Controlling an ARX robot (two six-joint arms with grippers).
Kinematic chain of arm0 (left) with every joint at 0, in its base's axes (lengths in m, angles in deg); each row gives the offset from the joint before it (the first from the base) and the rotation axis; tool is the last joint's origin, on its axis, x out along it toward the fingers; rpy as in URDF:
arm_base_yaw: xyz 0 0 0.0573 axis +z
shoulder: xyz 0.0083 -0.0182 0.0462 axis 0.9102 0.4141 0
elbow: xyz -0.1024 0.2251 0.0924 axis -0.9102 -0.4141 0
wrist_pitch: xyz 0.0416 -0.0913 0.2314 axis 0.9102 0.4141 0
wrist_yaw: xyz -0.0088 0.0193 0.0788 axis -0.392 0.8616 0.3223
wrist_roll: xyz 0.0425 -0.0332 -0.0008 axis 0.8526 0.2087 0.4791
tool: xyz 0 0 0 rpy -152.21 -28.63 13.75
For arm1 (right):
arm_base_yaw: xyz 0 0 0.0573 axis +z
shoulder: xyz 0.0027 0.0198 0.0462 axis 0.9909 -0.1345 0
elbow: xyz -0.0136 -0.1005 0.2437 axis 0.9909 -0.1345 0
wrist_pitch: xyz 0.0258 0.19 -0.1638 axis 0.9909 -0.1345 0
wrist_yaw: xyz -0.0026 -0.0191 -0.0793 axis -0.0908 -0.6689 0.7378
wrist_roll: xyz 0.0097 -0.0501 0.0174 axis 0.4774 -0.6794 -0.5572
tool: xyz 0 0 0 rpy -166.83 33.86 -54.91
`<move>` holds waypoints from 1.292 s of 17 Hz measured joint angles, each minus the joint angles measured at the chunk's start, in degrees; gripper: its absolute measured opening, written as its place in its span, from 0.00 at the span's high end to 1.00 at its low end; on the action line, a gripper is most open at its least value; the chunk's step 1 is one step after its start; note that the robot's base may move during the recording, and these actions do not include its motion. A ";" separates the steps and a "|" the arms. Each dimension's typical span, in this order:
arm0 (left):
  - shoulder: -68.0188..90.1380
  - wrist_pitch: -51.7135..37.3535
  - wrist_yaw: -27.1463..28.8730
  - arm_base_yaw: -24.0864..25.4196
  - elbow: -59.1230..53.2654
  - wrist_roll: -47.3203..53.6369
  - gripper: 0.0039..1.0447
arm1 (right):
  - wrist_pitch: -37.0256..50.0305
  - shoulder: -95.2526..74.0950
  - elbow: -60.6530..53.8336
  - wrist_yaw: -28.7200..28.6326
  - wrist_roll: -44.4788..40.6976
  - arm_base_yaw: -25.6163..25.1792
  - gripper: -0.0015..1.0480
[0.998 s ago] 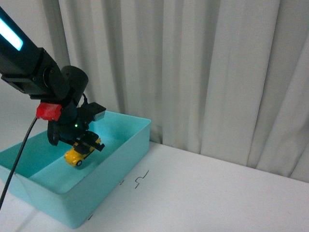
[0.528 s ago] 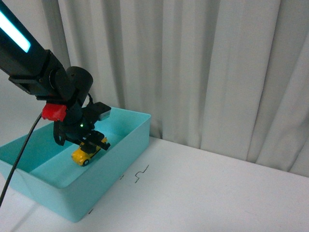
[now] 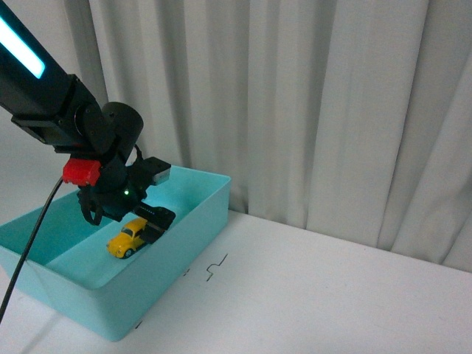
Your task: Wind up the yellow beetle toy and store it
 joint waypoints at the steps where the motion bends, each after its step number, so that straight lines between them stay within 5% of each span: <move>1: -0.83 0.00 0.02 0.00 -0.24 0.00 0.04 | 0.00 -0.02 0.00 0.02 0.00 0.00 0.06; 10: -26.69 -4.55 -12.98 2.58 -9.09 -2.14 0.06 | 0.00 -0.02 0.00 0.00 0.00 0.00 0.06; 16: -58.16 -10.25 -23.39 5.01 -26.10 -10.91 0.09 | -0.02 -0.02 0.00 0.02 0.00 0.00 0.06; 18: -69.88 -29.83 -26.91 3.19 -40.65 -18.01 0.33 | -0.02 -0.02 0.00 0.00 0.00 0.00 0.06; 22: -80.85 -34.40 -20.00 -4.59 -55.34 -20.48 0.78 | 0.00 -0.02 0.00 0.02 0.00 0.00 0.06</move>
